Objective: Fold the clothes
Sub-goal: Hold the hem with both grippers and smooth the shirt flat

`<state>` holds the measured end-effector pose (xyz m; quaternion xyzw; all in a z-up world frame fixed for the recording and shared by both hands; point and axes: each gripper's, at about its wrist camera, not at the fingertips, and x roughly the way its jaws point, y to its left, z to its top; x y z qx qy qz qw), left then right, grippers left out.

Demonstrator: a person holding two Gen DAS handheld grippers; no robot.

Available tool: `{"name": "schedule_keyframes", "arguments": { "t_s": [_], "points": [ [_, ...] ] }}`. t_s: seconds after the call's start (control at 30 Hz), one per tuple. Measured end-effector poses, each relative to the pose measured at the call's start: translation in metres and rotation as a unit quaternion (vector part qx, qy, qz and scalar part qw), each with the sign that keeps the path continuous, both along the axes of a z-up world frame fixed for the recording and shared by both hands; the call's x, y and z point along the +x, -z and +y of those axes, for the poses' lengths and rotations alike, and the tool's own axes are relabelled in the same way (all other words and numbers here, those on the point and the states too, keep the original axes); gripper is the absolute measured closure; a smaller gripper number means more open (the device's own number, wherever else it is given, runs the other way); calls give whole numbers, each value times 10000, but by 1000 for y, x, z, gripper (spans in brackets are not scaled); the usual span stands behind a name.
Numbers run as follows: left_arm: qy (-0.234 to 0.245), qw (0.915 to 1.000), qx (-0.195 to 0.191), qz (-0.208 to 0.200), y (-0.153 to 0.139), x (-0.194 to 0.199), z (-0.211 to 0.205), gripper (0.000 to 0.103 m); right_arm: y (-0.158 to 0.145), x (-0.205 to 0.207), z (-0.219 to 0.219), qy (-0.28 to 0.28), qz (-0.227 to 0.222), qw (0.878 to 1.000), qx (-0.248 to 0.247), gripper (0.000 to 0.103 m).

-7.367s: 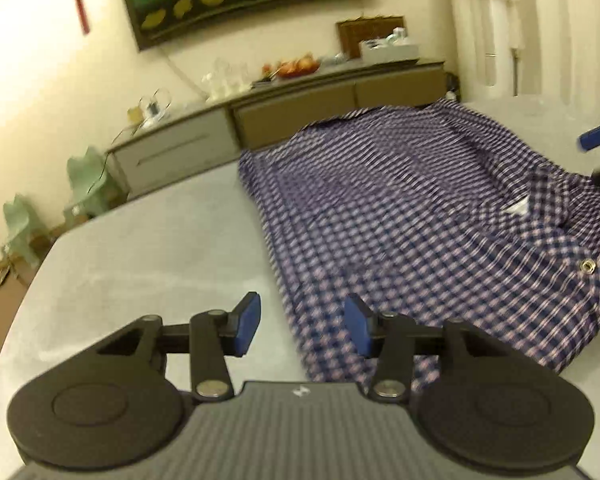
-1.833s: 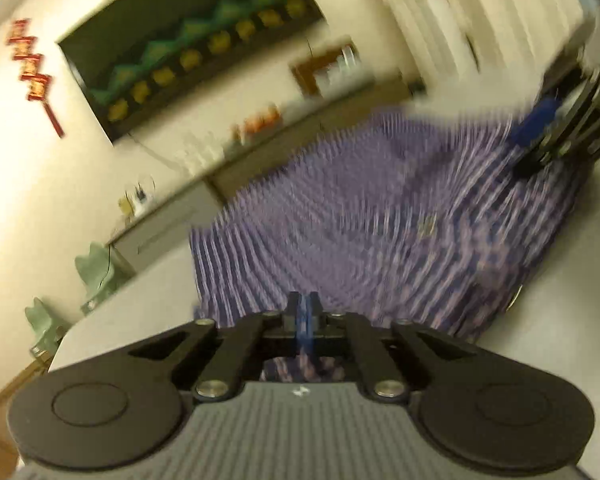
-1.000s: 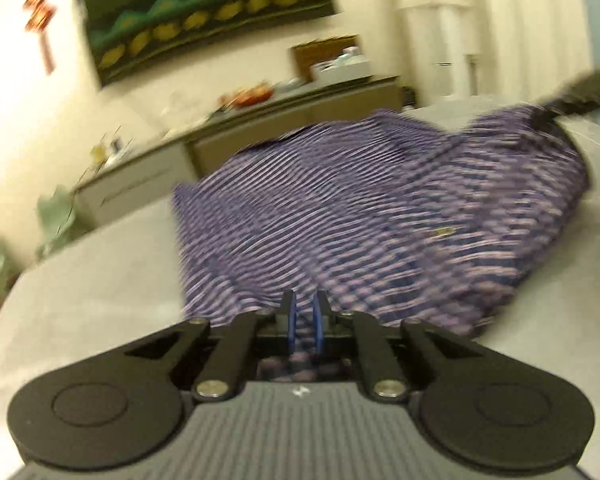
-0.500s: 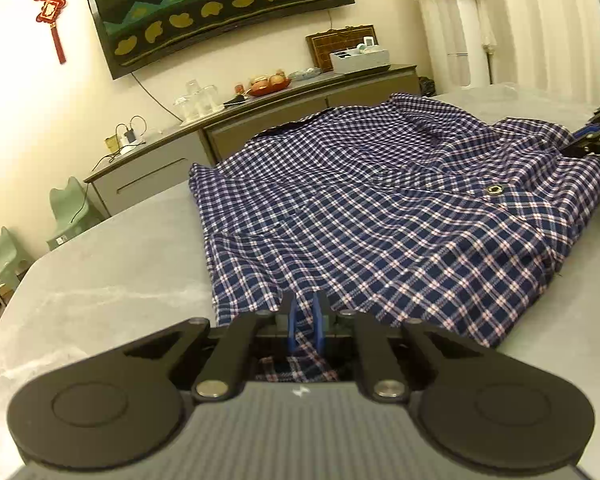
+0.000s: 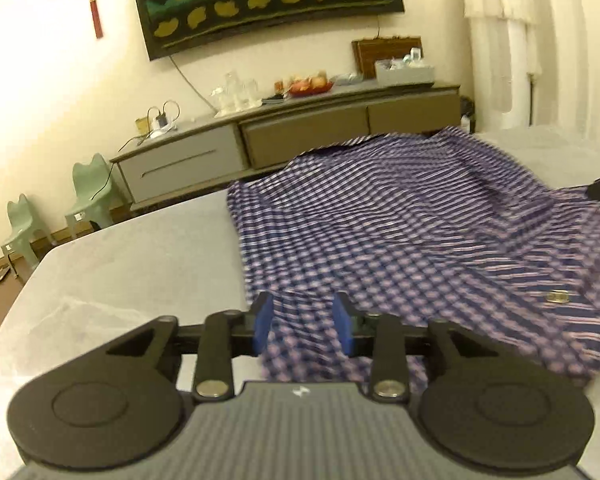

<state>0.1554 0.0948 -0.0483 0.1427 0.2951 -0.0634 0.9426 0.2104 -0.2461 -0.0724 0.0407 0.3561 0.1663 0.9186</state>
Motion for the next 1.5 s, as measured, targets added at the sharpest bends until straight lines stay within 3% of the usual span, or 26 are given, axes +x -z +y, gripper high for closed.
{"name": "schedule_keyframes", "arguments": {
  "t_s": [0.1, 0.17, 0.2, 0.27, 0.37, 0.57, 0.6, 0.67, 0.73, 0.8, 0.83, 1.0, 1.1, 1.17, 1.33, 1.4, 1.5],
  "points": [
    [43, 9998, 50, 206, 13, 22, 10, 65, 10, 23, -5, 8, 205, 9997, 101, 51],
    [144, 9994, -87, 309, 20, 30, 10, 65, 16, 36, -7, -51, 338, 9992, 223, 70],
    [216, 9992, -59, 324, 23, 31, 8, 67, 17, 39, -5, -122, 367, 9990, 222, 74],
    [341, 9989, 159, 266, 29, 28, 1, 94, 20, 45, 0, -266, 419, 9986, 206, 88],
    [410, 9988, 236, 137, 27, 25, -2, 99, 18, 46, 7, -469, 395, 9981, 45, 96],
    [290, 9994, -124, 173, 20, 27, 9, 97, 11, 42, 3, -634, 316, 9974, 141, 95],
    [271, 9993, -124, 205, 22, 28, 10, 94, 13, 43, 3, -636, 353, 9972, 150, 90],
    [122, 9995, -109, 255, 27, 33, 14, 81, 18, 44, 2, -641, 426, 9969, 168, 72],
    [96, 9994, -160, 287, 28, 35, 17, 79, 26, 46, 2, -619, 498, 9968, 126, 69],
    [156, 9992, -220, 299, 27, 35, 18, 98, 31, 48, 2, -598, 554, 9966, 143, 80],
    [186, 9991, -248, 300, 26, 35, 19, 99, 31, 48, 2, -624, 550, 9964, 165, 96],
    [129, 9982, -330, -484, -12, 29, 22, 99, -5, 37, 5, -694, -65, 9976, 48, 102],
    [28, 9976, -346, -593, -20, 41, 25, 99, -21, 40, 1, -538, -400, 9978, 9, 102],
    [-27, 9989, -173, -445, -10, 58, 21, 99, -22, 48, 1, -453, -505, 9976, -105, 102],
    [-96, 9988, 447, 182, 43, 100, 10, 99, 21, 82, 21, -405, -286, 9928, -1093, 102],
    [-7, 9967, 808, 14, 55, 97, 2, 99, 38, 88, 31, -572, -321, 9872, -1451, 102],
    [38, 9911, 1319, -153, 61, 89, -12, 100, 40, 91, 36, -614, -410, 9832, -1668, 102]
  ]
}}
